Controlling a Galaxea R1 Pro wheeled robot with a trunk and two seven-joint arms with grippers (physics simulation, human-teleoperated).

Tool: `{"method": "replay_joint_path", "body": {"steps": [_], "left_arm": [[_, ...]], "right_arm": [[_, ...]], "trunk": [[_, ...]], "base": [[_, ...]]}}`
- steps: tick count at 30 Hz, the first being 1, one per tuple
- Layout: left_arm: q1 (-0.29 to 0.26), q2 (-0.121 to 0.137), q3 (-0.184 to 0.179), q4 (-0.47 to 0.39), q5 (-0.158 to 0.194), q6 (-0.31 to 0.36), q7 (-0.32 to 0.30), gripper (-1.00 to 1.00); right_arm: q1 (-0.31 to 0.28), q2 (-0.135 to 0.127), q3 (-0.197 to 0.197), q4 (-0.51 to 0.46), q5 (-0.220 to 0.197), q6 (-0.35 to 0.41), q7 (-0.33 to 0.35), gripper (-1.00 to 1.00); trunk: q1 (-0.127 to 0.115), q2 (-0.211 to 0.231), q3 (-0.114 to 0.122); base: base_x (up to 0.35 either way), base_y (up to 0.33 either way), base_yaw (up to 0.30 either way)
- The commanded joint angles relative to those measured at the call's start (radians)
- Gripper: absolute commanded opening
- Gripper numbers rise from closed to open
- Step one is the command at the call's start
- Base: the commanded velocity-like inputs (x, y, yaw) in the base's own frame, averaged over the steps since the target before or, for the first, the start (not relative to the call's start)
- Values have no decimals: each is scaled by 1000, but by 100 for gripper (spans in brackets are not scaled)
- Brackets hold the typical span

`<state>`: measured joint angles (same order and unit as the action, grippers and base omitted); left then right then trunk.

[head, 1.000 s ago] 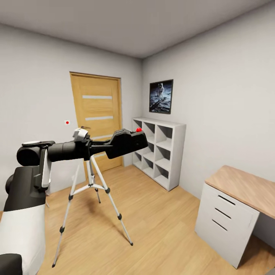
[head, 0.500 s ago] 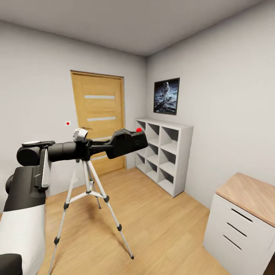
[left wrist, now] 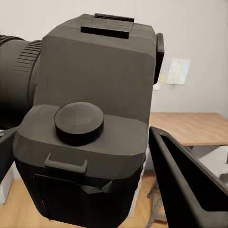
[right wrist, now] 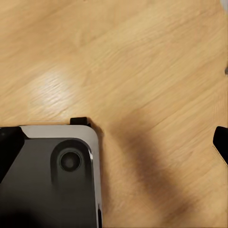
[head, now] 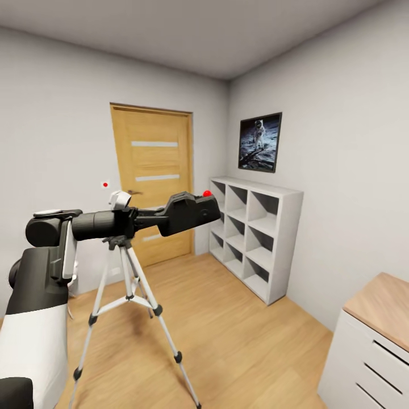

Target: Attach the digital camera to the camera tripod in the bedroom.

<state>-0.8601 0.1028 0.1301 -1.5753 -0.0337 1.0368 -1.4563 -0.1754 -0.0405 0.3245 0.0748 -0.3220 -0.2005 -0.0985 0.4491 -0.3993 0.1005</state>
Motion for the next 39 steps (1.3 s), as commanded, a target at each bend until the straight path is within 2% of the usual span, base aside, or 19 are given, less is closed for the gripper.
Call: {"method": "replay_joint_path", "body": {"steps": [1,15,31,39], "left_arm": [[0,0,0,0,-3,10,-7,-100],[-1,-2,0,0,-3,10,-7,-100],[0,-2,0,0,-3,10,-7,-100],[0,-2,0,0,-4,10,-7,-100]], "right_arm": [[-1,1,8,3,-8,-6,0,100],[-1,1,8,3,-8,-5,0,100],[-1,1,8,3,-8,-6,0,100],[-1,1,8,3,-8,-6,0,100]], "trunk": [[1,-1,0],[1,-1,-4],[1,-1,-4],[1,-1,-4]], "base": [[327,-113,2],[309,-186,126],[289,-210,25],[284,-212,215]]}}
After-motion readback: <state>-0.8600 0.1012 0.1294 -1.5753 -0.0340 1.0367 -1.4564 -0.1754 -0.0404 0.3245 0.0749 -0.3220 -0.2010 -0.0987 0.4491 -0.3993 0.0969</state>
